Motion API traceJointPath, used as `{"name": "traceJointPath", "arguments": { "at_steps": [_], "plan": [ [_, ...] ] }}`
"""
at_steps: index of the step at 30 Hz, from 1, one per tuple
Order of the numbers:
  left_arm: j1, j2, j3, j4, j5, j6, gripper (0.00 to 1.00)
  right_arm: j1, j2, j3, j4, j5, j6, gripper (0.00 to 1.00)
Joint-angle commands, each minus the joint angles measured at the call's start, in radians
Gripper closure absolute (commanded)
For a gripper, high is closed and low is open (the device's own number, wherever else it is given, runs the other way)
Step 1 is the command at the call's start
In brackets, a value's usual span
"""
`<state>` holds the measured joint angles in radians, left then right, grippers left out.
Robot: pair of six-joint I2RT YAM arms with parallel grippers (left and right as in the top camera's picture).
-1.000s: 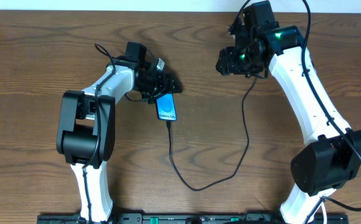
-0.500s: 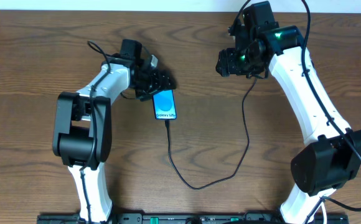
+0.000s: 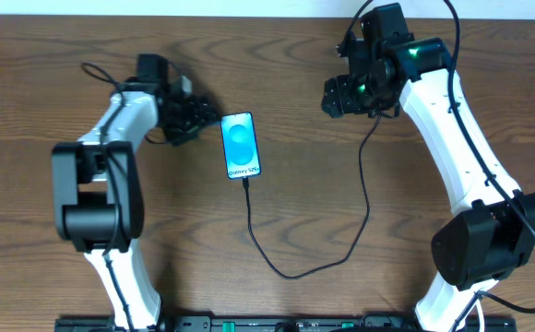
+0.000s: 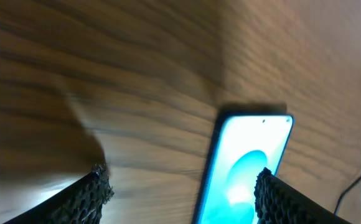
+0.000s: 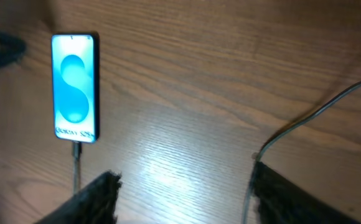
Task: Plug charger to phone and switch on socket
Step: 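Retract the left arm and move the right gripper to the power strip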
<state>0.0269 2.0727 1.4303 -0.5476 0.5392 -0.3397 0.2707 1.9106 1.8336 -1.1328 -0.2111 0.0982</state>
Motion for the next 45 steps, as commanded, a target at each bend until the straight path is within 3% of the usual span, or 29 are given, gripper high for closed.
{"name": "traceJointPath", "arguments": {
  "at_steps": [1,4,6,7,8,9,10,11,12,16,24,31,45],
  "plan": [
    [0.037,-0.148,-0.004,-0.010,-0.042,0.006,0.24,-0.014,-0.002,0.011,-0.001,0.003,-0.025,0.41],
    [0.054,-0.239,-0.004,-0.014,-0.043,0.006,0.24,-0.044,-0.006,0.012,-0.001,0.003,-0.025,0.45],
    [0.064,-0.297,-0.004,-0.016,-0.043,0.006,0.24,-0.074,-0.008,0.012,-0.003,0.001,-0.025,0.53],
    [0.069,-0.322,-0.004,-0.016,-0.043,0.006,0.24,-0.094,-0.011,0.012,-0.005,-0.001,-0.025,0.63],
    [0.071,-0.340,-0.004,-0.016,-0.043,0.006,0.24,-0.117,-0.015,0.012,-0.006,-0.001,-0.025,0.86],
    [0.075,-0.363,-0.004,-0.017,-0.043,0.006,0.24,-0.136,-0.020,0.012,-0.007,-0.001,-0.026,0.99],
    [0.076,-0.380,-0.004,-0.018,-0.043,0.006,0.24,-0.163,-0.024,0.012,-0.004,-0.001,-0.026,0.99],
    [0.076,-0.391,-0.004,-0.021,-0.043,0.006,0.07,-0.185,-0.031,0.013,-0.001,-0.001,-0.026,0.99],
    [0.076,-0.400,-0.004,-0.020,-0.043,0.006,0.05,-0.214,-0.037,0.013,0.000,-0.001,-0.026,0.99],
    [0.076,-0.406,-0.005,-0.021,-0.044,0.006,0.05,-0.333,-0.056,0.013,0.008,-0.012,-0.025,0.99],
    [0.076,-0.406,-0.006,-0.021,-0.044,0.006,0.05,-0.570,-0.003,0.011,0.056,-0.217,-0.070,0.99],
    [0.076,-0.406,-0.006,-0.021,-0.044,0.006,0.05,-0.712,0.022,0.011,0.043,-0.219,-0.087,0.99],
    [0.076,-0.406,-0.006,-0.021,-0.044,0.006,0.05,-0.746,0.163,0.010,0.068,-0.268,-0.141,0.99]
  ]
}}
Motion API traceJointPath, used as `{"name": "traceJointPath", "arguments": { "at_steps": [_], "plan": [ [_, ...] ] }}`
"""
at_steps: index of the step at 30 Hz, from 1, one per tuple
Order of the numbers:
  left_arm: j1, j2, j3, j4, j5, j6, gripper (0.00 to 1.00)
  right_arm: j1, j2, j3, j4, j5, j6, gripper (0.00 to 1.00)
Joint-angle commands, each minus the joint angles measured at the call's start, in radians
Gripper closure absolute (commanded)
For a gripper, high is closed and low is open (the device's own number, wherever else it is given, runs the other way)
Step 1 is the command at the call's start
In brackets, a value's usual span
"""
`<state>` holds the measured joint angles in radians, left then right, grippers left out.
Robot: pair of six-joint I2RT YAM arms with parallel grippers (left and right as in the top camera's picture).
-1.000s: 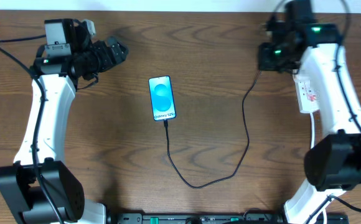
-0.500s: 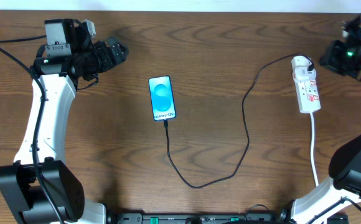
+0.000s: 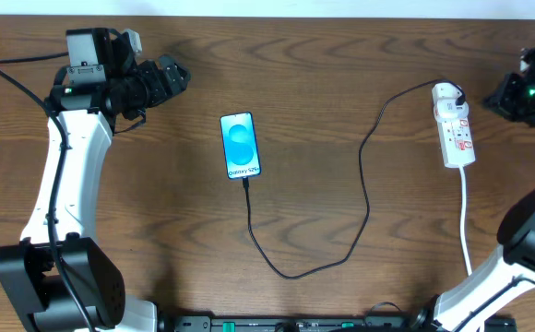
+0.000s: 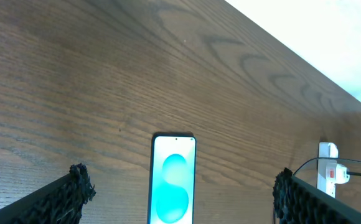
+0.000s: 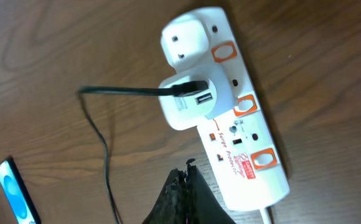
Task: Plug charger to phone and switch on socket
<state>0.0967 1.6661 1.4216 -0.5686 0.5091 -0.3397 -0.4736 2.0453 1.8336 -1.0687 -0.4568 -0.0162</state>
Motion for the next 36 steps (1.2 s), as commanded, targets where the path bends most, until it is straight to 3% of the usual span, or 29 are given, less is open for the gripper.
{"name": "traceJointPath", "arguments": {
  "at_steps": [1,36],
  "plan": [
    [0.006,0.000,0.003,0.000,-0.014,0.006,0.05,-0.002,0.032,0.010,0.007,-0.018,-0.026,0.99],
    [0.006,0.000,0.003,0.000,-0.014,0.006,0.05,-0.035,0.271,0.010,0.130,0.021,-0.045,0.99]
  ]
}}
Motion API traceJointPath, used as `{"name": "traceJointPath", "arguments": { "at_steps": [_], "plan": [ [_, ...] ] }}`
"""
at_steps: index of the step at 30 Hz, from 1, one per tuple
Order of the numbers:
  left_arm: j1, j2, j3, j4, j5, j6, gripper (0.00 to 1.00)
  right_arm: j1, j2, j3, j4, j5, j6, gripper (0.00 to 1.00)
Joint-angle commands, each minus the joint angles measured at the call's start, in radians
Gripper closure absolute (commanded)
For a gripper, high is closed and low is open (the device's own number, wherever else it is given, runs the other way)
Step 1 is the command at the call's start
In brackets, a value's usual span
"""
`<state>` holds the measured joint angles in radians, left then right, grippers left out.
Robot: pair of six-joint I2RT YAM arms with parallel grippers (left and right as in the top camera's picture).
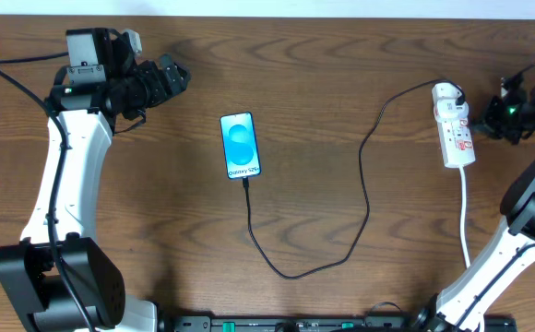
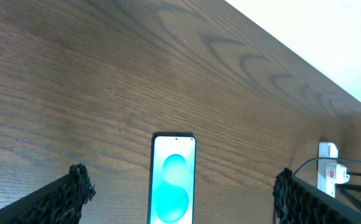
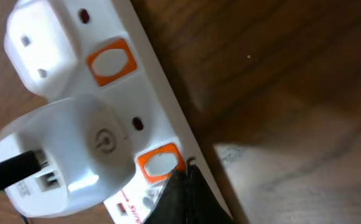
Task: Plug charger to phone and switch on socket
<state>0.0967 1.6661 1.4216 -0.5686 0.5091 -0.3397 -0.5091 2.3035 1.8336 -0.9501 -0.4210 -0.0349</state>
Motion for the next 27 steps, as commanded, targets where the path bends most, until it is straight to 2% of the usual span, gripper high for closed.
{"name": "traceJointPath", "arguments": {
  "at_steps": [1,27],
  "plan": [
    [0.006,0.000,0.003,0.000,-0.014,0.006,0.05,0.002,0.014,0.010,0.018,-0.016,-0.026,0.99],
    [0.006,0.000,0.003,0.000,-0.014,0.006,0.05,0.053,0.014,0.010,0.038,-0.019,-0.034,0.99]
  ]
}}
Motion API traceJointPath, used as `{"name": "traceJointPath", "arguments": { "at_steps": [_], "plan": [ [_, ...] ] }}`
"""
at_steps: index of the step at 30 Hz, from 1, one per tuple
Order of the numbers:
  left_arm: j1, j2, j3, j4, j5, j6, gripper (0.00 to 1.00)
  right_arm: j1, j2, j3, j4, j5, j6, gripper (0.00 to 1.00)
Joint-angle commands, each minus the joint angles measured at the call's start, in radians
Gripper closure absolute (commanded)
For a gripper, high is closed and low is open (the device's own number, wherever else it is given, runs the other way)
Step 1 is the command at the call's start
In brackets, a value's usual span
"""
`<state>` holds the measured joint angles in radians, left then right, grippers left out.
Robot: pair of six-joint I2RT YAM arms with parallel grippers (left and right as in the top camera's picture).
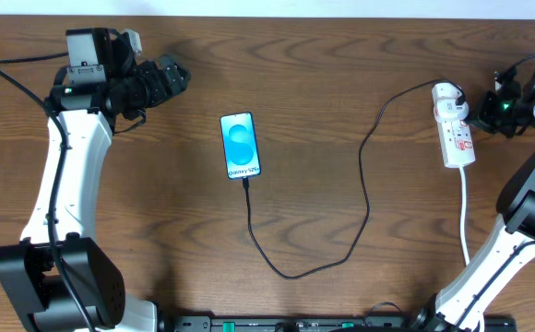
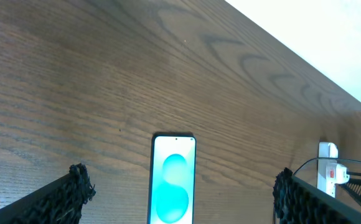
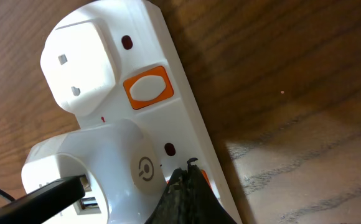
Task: Plug charger to phone and switch on socket
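Note:
The phone [image 1: 241,146] lies screen-up and lit at table centre, a black cable [image 1: 363,189] running from its lower end to the white charger plug [image 3: 106,168] seated in the white power strip [image 1: 454,136] at the right. My right gripper [image 3: 192,171] is shut, its tip resting on the strip's second orange switch [image 3: 203,182], mostly covered by it. The first orange switch [image 3: 146,87] shows free. My left gripper [image 2: 177,193] hangs open far left of the phone [image 2: 172,180], holding nothing.
The strip's white cord [image 1: 465,217] runs down toward the table's near edge at the right. The table's far edge [image 2: 305,68] lies close behind the phone and strip.
My right gripper's tip has shifted slightly along the strip and now sits over the second orange switch, hiding most of it. The left arm and phone are unchanged.
First both grippers hovered near the phone with the cable plugged into it. Then the left arm had drawn back to the far left and the right gripper, shut, was beside the strip. It later touched by the second switch, now covering it.

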<state>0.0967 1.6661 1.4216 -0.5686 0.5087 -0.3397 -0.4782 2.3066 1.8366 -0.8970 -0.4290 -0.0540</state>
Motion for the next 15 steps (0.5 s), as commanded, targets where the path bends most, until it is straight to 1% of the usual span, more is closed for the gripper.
{"name": "traceJointPath", "arguments": {
  "at_steps": [1,15],
  "plan": [
    [0.006,0.000,0.003,0.000,-0.013,0.006,0.05,0.022,0.011,0.006,-0.021,-0.011,-0.014,0.99],
    [0.006,0.000,0.003,0.000,-0.013,0.006,0.05,0.080,0.023,-0.001,-0.035,-0.007,-0.003,0.99]
  ]
}}
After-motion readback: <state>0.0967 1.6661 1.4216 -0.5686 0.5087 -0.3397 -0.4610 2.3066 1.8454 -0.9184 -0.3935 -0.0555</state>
